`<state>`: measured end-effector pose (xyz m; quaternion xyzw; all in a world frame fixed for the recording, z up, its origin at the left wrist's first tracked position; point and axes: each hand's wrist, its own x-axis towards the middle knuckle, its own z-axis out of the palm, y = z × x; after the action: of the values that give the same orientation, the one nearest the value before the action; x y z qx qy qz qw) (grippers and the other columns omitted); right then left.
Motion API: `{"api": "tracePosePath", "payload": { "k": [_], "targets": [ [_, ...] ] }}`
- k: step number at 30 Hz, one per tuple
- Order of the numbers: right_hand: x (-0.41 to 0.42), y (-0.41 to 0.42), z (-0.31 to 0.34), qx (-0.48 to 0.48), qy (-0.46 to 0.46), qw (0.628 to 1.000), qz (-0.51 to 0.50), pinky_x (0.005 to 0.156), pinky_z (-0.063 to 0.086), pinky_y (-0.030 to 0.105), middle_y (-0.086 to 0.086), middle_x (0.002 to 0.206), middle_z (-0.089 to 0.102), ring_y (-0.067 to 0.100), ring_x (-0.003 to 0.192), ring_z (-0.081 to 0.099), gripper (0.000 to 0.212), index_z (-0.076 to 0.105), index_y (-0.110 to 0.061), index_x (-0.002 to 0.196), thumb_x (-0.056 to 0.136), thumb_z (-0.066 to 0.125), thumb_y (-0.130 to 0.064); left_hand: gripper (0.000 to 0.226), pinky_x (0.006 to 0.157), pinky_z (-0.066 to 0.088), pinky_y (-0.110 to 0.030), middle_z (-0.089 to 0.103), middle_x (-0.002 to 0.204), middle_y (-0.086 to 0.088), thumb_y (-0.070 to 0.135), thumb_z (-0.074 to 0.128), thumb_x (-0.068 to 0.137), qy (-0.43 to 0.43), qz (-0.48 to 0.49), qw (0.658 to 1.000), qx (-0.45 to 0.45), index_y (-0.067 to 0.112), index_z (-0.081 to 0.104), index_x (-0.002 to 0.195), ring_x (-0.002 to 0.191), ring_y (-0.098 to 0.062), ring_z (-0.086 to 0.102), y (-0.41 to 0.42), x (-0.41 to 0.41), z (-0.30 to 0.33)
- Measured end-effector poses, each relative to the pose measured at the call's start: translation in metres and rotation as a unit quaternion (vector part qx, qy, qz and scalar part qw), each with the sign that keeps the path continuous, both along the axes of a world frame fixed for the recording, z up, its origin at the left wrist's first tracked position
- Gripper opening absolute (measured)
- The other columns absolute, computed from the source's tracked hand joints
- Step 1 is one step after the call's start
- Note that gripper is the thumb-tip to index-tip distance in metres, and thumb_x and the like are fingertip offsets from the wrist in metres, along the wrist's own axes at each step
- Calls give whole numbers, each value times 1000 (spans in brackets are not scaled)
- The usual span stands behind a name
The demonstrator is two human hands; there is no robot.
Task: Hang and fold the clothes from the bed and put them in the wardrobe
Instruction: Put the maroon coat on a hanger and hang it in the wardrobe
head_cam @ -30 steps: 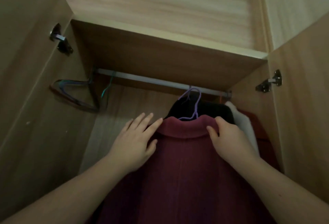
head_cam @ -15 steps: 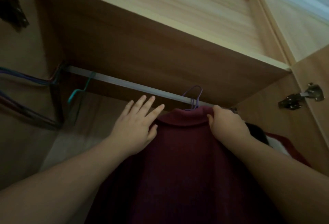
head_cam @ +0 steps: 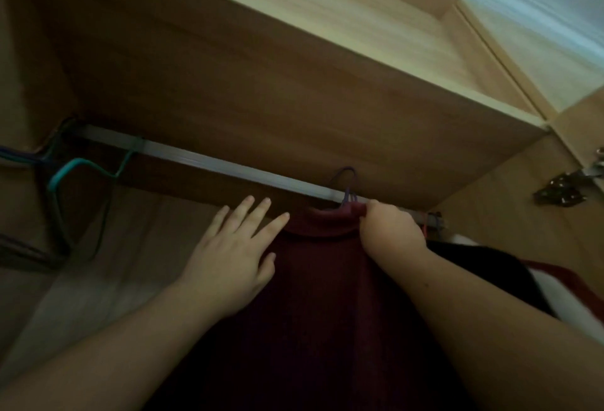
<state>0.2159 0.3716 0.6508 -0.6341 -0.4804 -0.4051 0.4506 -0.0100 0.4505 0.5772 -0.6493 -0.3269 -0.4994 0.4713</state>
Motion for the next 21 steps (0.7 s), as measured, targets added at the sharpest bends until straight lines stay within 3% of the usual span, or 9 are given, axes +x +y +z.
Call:
{"api": "tracePosePath", "payload": {
  "k": [11,16,18,21],
  "targets": [
    [-27,18,-9,-128,3,990,-56,77,55,43,6,100,59,24,84,59,25,53,-18,123,98,49,-17,61,121,17,-46,23,161,1,51,26,91,-2,29,999,-18,41,21,152,150,-19,12,17,-16,-26],
    [-29,5,-22,-106,-6,993,-45,62,46,38,5,95,56,21,72,53,26,51,-16,122,101,48,-31,62,120,20,-48,27,160,-2,49,31,91,17,52,998,-30,39,23,152,150,-22,17,-5,-15,-33],
    [-30,-3,-34,-82,-59,992,-78,63,45,37,7,108,56,23,85,55,34,47,-16,129,101,45,-36,62,120,19,-48,27,160,-1,49,30,91,13,39,998,-36,38,23,151,149,-22,17,-16,-14,-38],
    [-29,-18,-63,-93,-150,973,-147,85,47,43,16,141,43,33,121,49,60,22,-17,152,99,40,-36,62,119,22,-48,28,159,-2,49,31,90,8,11,999,-48,37,25,151,149,-24,19,-31,-13,-55]
  ]
}}
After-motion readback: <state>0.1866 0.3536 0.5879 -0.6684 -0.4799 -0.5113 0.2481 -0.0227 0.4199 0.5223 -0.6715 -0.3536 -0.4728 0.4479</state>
